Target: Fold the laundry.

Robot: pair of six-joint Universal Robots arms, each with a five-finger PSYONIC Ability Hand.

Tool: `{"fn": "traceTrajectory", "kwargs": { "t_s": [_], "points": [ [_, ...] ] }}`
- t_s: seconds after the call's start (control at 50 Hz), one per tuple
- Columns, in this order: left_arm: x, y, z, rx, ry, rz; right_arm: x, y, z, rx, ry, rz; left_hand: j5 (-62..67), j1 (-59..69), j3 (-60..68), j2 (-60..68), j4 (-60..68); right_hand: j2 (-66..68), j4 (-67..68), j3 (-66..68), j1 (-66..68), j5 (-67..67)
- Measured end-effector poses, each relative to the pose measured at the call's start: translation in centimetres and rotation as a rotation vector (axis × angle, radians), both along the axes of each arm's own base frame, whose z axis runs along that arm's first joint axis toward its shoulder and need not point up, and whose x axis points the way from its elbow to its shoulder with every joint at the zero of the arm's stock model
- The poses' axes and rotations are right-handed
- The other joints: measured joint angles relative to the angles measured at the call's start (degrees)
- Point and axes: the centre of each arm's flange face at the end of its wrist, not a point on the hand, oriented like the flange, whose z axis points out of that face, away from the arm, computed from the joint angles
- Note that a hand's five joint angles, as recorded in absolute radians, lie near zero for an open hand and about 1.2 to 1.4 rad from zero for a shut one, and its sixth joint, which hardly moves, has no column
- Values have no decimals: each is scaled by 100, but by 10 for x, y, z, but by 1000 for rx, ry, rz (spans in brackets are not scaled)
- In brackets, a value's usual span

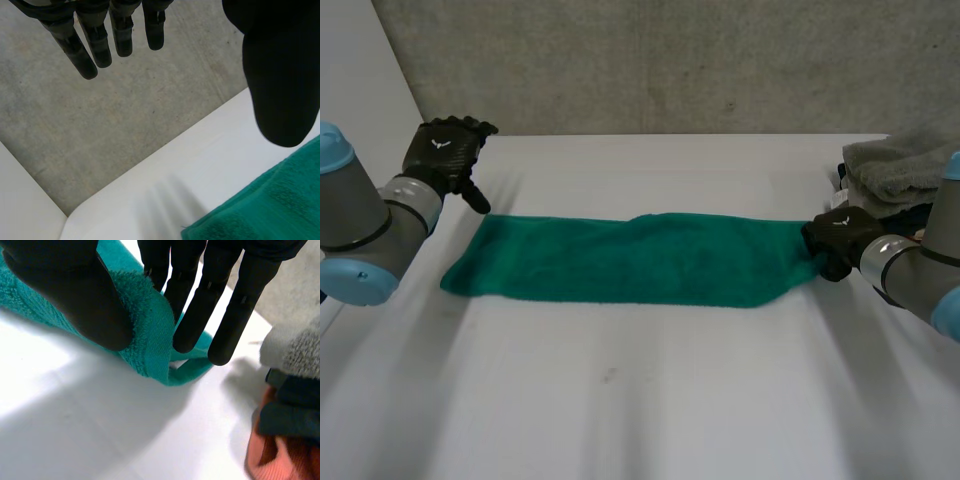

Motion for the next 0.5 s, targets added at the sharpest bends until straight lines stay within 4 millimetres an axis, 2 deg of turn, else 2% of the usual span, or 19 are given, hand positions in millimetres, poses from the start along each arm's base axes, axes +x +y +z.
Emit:
{"fn": "traceTrajectory", "kwargs": {
  "t_s": [0.14, 0.24, 0.36, 0.38, 0.5],
  "points": [
    [-4, 4, -2, 8, -1, 5, -16, 1, -1, -8, 38, -77, 0, 0, 0, 0, 0, 0, 1, 0, 0, 0],
    [-2, 6, 1, 7, 1, 11, -38, -1, -1, -37, 85, -131, 0, 0, 0, -2, 0, 0, 1, 0, 0, 0],
    [0, 11, 8, 0, 4, 12, -80, -13, 4, -99, 152, -194, 261, 306, 168, 220, 240, 0, 1, 0, 0, 0],
    [0, 12, 9, -2, 4, 11, -89, -16, 6, -111, 160, -206, 745, 853, 658, 682, 730, 0, 1, 0, 0, 0],
    [1, 17, 18, -14, 7, 6, -121, -30, 12, -150, 175, -239, 1356, 1388, 1278, 1283, 1345, 0, 1, 0, 0, 0]
  ]
}}
